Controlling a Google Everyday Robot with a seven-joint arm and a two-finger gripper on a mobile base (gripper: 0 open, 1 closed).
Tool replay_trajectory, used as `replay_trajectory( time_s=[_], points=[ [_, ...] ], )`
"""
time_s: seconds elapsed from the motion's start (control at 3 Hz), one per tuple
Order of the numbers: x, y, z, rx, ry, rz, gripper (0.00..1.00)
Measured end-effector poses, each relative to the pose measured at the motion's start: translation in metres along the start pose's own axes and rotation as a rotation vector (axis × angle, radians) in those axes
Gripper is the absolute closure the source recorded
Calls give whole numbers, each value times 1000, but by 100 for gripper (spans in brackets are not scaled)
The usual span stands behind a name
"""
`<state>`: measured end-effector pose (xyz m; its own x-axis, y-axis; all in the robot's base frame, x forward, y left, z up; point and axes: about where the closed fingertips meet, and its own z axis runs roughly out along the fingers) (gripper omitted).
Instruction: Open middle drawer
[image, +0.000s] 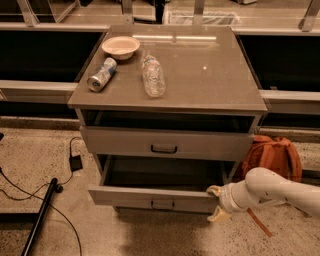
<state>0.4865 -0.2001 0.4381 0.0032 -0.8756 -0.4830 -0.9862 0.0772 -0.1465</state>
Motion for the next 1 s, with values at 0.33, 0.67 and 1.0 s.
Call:
replay_trajectory(
  time_s=[0.33, 0.67, 1.0],
  points=[
    [-3, 23, 0, -38, 9, -10, 40],
    [-11, 40, -1, -69, 7, -28, 41],
    [-21, 49, -8, -70, -7, -43, 42]
  ],
)
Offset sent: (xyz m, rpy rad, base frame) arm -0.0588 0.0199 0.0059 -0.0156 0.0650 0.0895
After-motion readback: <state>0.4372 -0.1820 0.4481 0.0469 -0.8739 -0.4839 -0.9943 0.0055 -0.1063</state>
